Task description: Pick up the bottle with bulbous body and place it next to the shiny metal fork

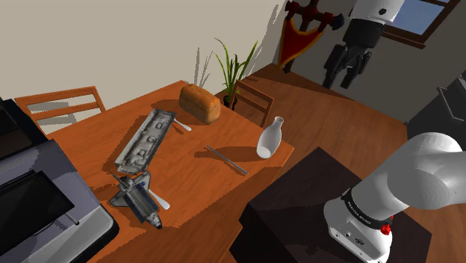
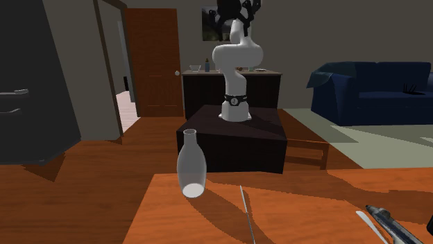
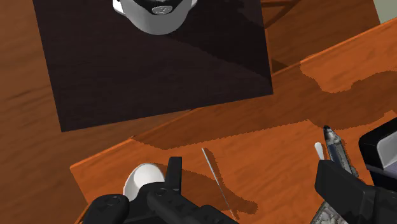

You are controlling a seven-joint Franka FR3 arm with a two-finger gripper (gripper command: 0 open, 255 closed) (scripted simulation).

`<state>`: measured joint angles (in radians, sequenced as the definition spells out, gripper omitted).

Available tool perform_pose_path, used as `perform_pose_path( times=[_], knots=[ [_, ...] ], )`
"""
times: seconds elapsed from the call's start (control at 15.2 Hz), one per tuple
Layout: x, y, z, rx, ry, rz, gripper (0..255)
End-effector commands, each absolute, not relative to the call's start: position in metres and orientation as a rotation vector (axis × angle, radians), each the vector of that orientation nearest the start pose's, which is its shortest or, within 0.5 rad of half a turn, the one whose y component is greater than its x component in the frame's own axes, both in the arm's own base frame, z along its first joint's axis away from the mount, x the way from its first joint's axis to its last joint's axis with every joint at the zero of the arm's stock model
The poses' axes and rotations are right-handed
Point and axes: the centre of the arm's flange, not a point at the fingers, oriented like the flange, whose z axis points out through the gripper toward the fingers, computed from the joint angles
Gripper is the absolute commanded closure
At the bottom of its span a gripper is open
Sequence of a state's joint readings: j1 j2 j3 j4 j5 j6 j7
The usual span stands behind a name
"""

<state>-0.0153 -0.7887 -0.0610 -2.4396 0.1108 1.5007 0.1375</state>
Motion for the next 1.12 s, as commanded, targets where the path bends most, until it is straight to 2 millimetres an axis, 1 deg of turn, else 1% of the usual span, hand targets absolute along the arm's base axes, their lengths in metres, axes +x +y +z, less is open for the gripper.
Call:
perform_pose_path(
  times=[0.0, 1.06],
  knots=[
    [0.294, -0.014, 0.548, -2.971, 0.288, 0.235, 0],
    [0.405, -0.068, 0.378, -3.044, 0.304, 0.275, 0]
  ],
)
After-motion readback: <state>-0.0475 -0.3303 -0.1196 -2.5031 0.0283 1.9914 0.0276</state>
